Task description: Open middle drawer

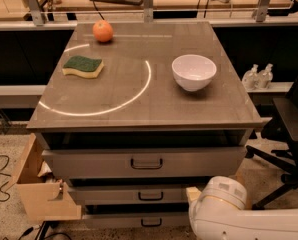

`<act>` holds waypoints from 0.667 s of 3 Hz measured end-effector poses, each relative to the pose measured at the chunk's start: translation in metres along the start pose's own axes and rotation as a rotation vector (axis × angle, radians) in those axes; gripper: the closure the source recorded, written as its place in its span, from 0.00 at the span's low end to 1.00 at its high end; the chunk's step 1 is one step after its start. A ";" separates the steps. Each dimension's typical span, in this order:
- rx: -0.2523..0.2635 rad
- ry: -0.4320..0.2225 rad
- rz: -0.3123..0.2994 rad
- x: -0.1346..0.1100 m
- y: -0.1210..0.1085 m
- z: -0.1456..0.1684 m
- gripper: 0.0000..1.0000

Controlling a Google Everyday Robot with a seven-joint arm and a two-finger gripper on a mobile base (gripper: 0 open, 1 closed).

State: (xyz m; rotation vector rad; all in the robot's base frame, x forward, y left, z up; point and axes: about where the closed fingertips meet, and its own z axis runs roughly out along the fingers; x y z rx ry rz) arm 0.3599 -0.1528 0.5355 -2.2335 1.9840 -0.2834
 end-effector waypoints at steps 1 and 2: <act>-0.004 0.005 -0.013 -0.022 -0.009 0.023 0.00; -0.006 -0.016 0.014 -0.036 -0.016 0.043 0.00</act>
Offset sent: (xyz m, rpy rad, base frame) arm 0.0339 0.0579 -0.0699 0.0553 0.0105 -0.0362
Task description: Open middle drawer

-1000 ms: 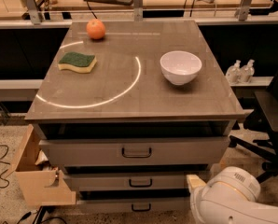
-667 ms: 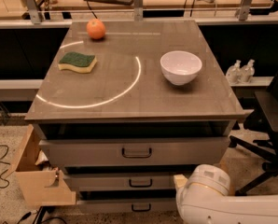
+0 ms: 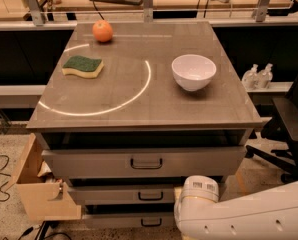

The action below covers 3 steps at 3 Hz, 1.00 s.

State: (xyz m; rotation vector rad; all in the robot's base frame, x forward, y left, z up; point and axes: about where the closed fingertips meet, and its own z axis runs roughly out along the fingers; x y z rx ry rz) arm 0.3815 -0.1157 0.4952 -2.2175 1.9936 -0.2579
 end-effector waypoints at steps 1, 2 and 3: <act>-0.011 -0.053 0.025 -0.012 -0.004 0.018 0.00; -0.027 -0.118 0.021 -0.033 -0.007 0.035 0.00; -0.041 -0.155 -0.005 -0.053 -0.007 0.046 0.00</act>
Offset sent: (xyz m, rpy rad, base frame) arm 0.0173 0.0581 -0.0546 0.1886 0.0676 0.0283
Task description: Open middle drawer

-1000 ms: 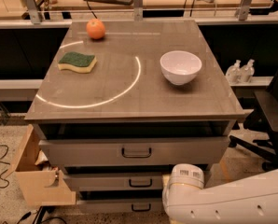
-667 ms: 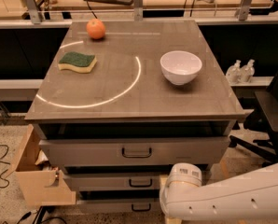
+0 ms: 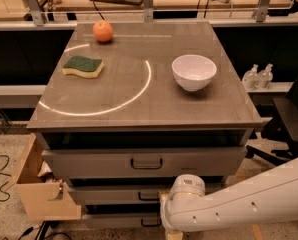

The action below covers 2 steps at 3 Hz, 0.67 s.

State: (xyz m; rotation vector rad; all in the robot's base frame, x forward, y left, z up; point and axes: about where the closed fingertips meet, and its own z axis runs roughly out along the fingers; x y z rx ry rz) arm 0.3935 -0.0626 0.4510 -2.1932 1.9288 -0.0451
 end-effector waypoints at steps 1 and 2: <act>-0.015 -0.023 -0.029 -0.017 -0.002 0.012 0.00; -0.023 -0.030 -0.043 -0.029 -0.007 0.024 0.00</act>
Offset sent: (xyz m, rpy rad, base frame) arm 0.0150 0.0515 -0.0322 0.0223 0.0252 0.0660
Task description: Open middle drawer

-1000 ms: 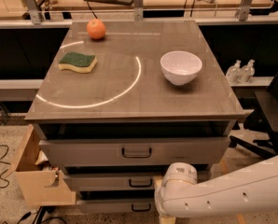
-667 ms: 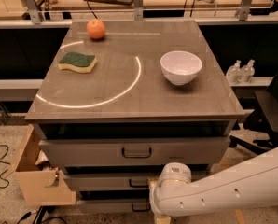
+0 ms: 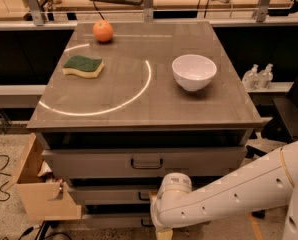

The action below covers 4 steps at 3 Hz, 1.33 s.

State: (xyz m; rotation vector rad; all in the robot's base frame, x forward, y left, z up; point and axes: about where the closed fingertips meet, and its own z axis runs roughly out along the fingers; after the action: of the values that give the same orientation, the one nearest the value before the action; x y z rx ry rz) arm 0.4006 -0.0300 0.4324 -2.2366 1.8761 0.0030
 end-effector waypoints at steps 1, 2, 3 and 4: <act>-0.011 -0.006 0.004 -0.005 -0.003 0.012 0.00; -0.024 -0.008 0.008 -0.009 -0.005 0.021 0.00; -0.039 0.012 0.012 -0.010 -0.006 0.030 0.00; -0.054 0.050 0.017 -0.010 -0.006 0.039 0.17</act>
Offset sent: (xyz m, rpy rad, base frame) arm 0.0104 0.0208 -0.0298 0.0041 0.0394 -0.0048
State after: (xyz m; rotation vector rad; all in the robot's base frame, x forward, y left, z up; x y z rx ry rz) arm 0.4102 -0.0129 0.3965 -2.2762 1.9428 0.0008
